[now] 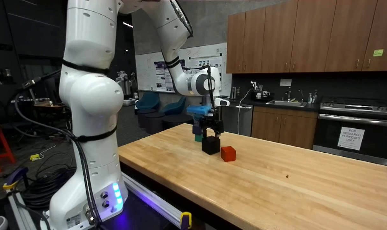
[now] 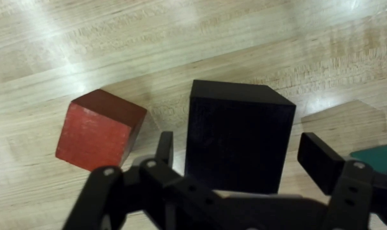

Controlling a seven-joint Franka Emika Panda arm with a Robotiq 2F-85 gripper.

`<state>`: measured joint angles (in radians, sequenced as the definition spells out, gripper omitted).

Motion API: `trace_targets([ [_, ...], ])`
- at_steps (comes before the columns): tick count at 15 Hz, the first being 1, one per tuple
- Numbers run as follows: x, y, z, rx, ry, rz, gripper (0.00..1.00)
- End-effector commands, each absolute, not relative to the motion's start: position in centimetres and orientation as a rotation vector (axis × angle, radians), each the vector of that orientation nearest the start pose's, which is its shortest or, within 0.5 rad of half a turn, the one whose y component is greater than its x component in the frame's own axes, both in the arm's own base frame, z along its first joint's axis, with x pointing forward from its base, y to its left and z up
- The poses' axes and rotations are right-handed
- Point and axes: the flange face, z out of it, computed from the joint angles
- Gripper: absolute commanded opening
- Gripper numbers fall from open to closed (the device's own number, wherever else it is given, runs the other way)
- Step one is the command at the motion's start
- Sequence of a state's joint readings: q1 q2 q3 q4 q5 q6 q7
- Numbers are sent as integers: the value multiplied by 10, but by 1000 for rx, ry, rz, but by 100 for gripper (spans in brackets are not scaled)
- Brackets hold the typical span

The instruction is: Put the green cube on the table

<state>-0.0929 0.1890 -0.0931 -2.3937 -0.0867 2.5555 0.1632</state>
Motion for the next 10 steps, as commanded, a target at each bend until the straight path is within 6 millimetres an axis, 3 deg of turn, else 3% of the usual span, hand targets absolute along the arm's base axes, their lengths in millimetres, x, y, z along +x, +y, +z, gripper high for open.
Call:
trace_targets([
  [1, 497, -95, 234, -3166, 434, 63, 68],
  [4, 499, -96, 233, -3167, 438, 65, 49],
  [10, 497, -90, 254, -3147, 464, 22, 49],
])
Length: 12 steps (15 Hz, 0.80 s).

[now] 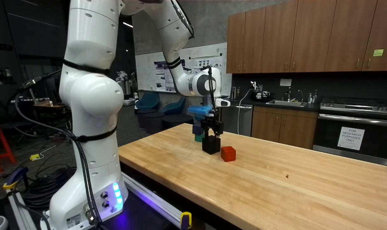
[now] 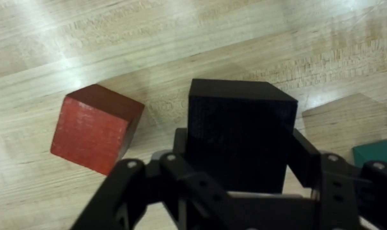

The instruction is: Put the green cube on the table

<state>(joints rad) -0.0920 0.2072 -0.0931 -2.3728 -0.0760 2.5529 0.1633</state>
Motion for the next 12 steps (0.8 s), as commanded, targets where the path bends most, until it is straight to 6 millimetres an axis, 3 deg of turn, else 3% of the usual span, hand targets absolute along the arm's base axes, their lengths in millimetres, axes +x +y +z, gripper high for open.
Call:
trace_targets([
  [1, 497, -90, 258, -3145, 471, 15, 49],
  [6, 494, -88, 283, -3154, 500, -2, 49],
  [12, 485, -102, 314, -3129, 656, -13, 49],
])
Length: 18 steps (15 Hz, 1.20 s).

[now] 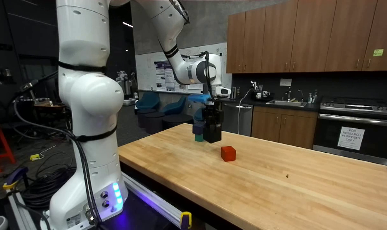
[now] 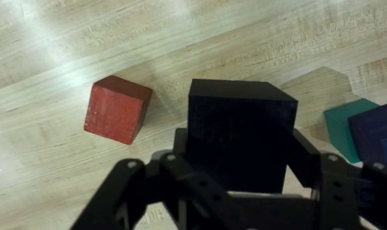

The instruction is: Put the green cube on the table

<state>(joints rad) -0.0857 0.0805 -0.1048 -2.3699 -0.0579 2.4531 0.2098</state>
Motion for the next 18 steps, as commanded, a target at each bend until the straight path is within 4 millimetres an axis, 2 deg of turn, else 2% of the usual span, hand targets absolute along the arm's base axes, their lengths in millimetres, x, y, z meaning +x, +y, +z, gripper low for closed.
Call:
trace_targets([
  [1, 484, -104, 317, -3122, 687, -12, 49],
  [11, 469, -135, 333, -3060, 971, 45, 49],
  [18, 457, -150, 336, -3026, 1089, 58, 49],
])
